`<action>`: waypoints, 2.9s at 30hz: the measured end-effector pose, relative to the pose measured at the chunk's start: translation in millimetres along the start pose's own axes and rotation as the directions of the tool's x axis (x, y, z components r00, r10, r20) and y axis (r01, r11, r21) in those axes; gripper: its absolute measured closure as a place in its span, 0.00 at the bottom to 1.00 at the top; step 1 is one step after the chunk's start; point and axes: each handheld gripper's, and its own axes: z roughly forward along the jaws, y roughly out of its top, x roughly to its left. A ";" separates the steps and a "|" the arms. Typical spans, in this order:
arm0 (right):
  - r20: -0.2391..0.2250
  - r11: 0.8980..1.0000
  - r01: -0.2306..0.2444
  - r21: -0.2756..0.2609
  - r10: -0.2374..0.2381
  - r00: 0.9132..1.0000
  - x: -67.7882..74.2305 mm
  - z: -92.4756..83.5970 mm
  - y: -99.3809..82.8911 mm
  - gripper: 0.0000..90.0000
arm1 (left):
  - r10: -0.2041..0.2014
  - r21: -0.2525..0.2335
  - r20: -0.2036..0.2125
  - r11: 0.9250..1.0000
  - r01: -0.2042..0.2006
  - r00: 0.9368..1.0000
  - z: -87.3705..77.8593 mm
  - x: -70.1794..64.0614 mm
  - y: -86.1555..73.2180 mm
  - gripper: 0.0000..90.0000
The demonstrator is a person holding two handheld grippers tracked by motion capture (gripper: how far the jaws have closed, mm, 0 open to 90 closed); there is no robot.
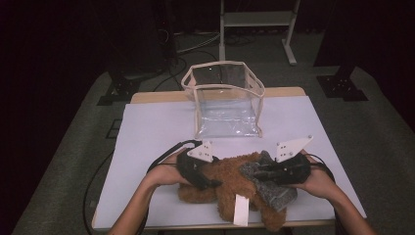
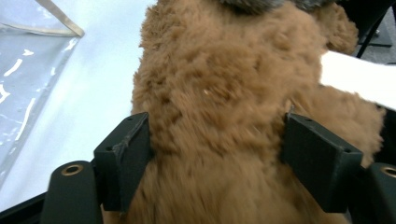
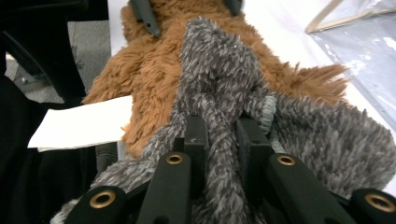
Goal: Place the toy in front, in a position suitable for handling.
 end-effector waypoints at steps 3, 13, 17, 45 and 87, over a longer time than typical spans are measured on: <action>-0.010 1.000 0.009 0.007 -0.009 1.000 2.6 2.4 -0.2 0.85 | -0.013 0.022 0.020 1.000 0.013 1.000 6.0 3.1 -0.1 0.19; -0.025 1.000 -0.001 0.007 0.001 1.000 0.5 3.8 -3.4 0.85 | -0.010 0.074 0.081 0.997 0.004 0.997 21.0 10.5 5.6 0.22; -0.021 1.000 -0.011 -0.007 0.011 1.000 -3.0 3.0 -4.1 0.85 | 0.014 0.055 0.037 0.998 -0.016 0.999 18.0 9.7 7.5 0.44; -0.007 1.000 0.000 -0.005 0.000 1.000 -26.8 20.4 19.6 0.85 | -0.006 -0.014 -0.090 1.000 0.005 0.996 -12.1 23.0 -1.1 0.52; -0.008 0.998 0.067 -0.021 -0.067 0.998 -5.0 39.4 31.4 0.84 | 0.049 0.073 -0.086 0.996 -0.043 0.995 -21.6 -9.0 -12.1 0.43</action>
